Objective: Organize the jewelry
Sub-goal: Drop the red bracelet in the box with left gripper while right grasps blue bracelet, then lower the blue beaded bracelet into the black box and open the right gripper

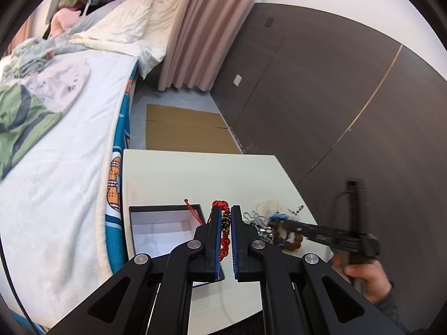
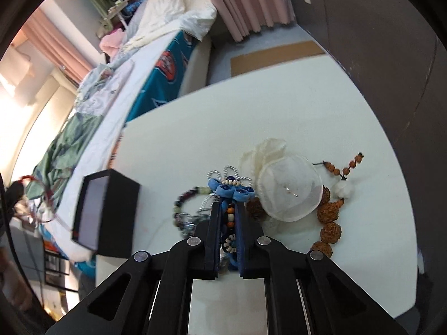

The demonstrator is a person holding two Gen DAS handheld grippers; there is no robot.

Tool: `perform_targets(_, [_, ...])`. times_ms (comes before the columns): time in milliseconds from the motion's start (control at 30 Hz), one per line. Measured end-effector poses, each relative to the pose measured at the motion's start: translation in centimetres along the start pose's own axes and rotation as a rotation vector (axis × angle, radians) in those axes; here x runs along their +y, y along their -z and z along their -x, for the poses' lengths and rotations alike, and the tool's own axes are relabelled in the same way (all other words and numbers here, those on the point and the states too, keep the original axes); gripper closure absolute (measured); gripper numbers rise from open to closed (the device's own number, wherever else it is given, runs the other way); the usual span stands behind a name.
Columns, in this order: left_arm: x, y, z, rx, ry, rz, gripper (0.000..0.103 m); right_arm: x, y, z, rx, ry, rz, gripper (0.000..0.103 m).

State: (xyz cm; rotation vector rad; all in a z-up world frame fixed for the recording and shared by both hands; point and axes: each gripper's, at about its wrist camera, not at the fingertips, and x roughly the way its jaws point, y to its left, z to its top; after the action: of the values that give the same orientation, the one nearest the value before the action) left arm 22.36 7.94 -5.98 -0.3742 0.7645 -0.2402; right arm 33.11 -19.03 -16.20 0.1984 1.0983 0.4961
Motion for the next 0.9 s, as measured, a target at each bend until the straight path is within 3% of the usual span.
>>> perform_targets(233, [1.8, -0.4, -1.4, 0.041, -0.018, 0.074, 0.094, 3.2, -0.9, 4.0, -0.072, -0.036, 0.047, 0.093])
perform_targets(267, [2.0, -0.5, -1.4, 0.056, -0.017, 0.079, 0.087, 3.8, -1.0, 4.5, -0.08, -0.046, 0.055, 0.092])
perform_targets(333, [2.2, -0.5, -1.1, 0.053, -0.023, 0.078, 0.061, 5.0, -1.3, 5.1, -0.091, -0.067, 0.073, 0.093])
perform_targets(367, [2.3, -0.5, -0.5, 0.033, -0.032, 0.078, 0.043, 5.6, -1.3, 5.3, -0.095, -0.077, 0.083, 0.093])
perform_targets(400, [2.5, -0.4, 0.2, 0.004, -0.041, 0.079, 0.033, 6.4, -1.4, 5.4, -0.098, -0.089, 0.093, 0.093])
perform_targets(700, [5.3, -0.1, 4.3, -0.056, -0.109, 0.112, 0.032, 13.5, -1.8, 3.0, -0.067, -0.19, 0.194, 0.093])
perform_targets(833, [6.3, 0.1, 5.7, -0.065, -0.144, 0.135, 0.032, 16.6, -1.6, 1.3, -0.03, -0.284, 0.237, 0.091])
perform_targets(867, [6.4, 0.2, 6.2, -0.068, -0.158, 0.135, 0.032, 17.3, -1.5, 0.9, -0.022, -0.29, 0.248, 0.088])
perform_targets(900, [6.5, 0.3, 6.6, -0.072, -0.165, 0.133, 0.032, 17.7, -1.3, 0.8, -0.018, -0.274, 0.25, 0.069])
